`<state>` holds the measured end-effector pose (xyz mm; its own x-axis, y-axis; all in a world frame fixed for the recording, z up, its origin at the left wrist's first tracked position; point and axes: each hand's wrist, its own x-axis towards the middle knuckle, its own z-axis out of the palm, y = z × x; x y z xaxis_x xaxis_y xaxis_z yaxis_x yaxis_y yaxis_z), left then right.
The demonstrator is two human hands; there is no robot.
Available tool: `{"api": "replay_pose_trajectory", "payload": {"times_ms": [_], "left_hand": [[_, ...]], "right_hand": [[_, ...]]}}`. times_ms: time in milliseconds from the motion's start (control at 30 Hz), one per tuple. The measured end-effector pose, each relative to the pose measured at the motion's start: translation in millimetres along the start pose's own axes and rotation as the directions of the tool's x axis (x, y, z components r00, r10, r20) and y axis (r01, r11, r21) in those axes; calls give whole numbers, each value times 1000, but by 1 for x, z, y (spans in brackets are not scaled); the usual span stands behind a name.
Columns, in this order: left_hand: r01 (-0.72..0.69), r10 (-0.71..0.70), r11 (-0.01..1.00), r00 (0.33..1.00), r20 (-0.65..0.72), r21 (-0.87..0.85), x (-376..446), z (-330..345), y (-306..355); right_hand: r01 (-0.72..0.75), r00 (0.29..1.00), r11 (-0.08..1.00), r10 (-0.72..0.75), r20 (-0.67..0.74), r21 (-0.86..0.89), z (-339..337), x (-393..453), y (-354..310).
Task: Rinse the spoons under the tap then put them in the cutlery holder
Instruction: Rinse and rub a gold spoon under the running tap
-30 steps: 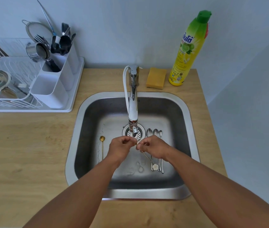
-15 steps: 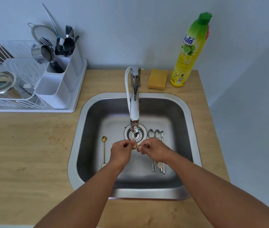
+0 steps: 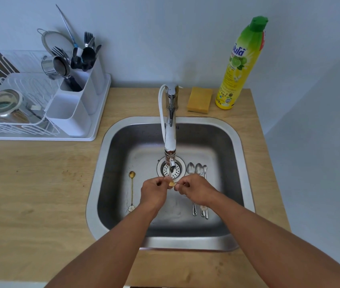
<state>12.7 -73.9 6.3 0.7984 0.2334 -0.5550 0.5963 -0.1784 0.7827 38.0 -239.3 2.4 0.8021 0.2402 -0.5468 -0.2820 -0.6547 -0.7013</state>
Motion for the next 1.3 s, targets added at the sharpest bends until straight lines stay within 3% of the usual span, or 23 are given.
{"api": "replay_pose_trajectory", "payload": {"times_ms": [333,533,933,1067,1200,1300], "left_hand": [[28,-13,993,992,125,-115,0,-4,-2],[72,-36,992,950,311,-105,5,-10,1],[-18,14,1000,985,172,21,5,-5,10],[94,-91,995,993,78,-37,3,-1,24],[273,-253,954,954,159,-121,4,-7,28],[223,-197,967,961,195,-120,2,-12,20]], "right_hand": [[1,1000,998,-2,20,64,-1,-4,2],[21,999,997,-24,44,71,-8,-7,-1],[29,997,999,-31,-66,-28,7,-14,-6],[48,993,994,-58,-105,-100,10,-16,-11],[29,988,999,-31,-149,-13,6,-16,-10],[32,987,999,-29,-159,16,5,-15,-6]]}}
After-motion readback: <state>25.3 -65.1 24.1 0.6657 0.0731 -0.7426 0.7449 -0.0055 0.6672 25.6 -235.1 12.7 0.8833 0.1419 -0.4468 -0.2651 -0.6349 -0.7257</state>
